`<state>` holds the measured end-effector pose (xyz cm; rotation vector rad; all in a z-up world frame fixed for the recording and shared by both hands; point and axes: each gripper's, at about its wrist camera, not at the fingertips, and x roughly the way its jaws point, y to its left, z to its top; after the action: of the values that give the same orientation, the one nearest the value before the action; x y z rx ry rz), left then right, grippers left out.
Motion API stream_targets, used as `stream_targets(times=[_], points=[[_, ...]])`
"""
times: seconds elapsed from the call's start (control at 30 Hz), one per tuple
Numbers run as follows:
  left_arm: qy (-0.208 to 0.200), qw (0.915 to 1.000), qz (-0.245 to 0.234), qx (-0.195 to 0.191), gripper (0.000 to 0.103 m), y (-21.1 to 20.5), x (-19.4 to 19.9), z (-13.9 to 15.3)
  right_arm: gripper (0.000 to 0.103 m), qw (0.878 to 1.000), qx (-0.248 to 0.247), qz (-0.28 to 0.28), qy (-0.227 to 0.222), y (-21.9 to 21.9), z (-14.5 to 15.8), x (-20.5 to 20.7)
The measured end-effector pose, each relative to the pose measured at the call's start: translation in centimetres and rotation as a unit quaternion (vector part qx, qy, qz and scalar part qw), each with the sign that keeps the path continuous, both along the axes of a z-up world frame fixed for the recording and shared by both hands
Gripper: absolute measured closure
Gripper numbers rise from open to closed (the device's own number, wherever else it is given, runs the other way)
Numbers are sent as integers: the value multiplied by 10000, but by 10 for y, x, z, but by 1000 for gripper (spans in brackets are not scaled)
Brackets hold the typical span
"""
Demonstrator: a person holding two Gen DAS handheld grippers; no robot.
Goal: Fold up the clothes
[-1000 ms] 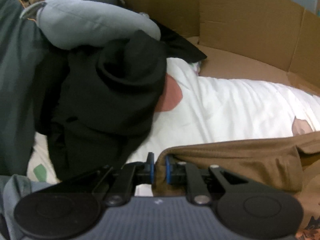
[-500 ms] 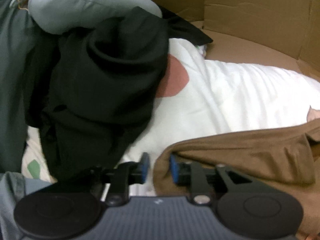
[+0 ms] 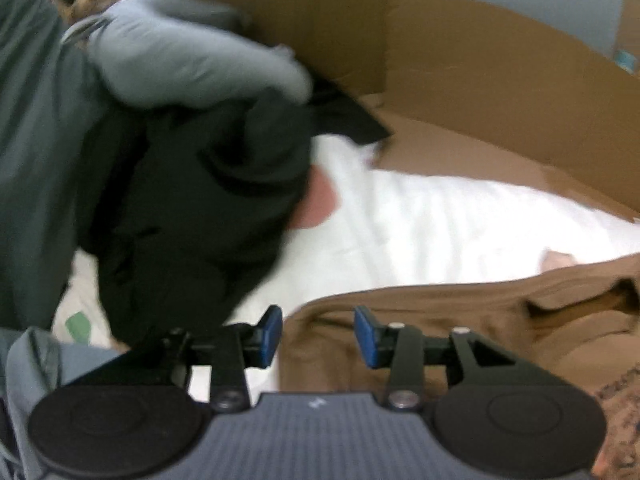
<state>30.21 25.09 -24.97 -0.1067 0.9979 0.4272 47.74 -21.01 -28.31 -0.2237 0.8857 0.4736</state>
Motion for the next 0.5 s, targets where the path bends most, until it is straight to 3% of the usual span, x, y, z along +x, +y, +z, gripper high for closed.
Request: stream_targets(times=[0.33, 0.5], points=[[98, 9967, -643, -496, 52, -59, 28, -18, 74, 9922, -411, 1172, -131, 63, -16, -20], [200, 9949, -914, -380, 47, -74, 50, -36, 73, 9848, -640, 1608, -162, 83, -25, -18]])
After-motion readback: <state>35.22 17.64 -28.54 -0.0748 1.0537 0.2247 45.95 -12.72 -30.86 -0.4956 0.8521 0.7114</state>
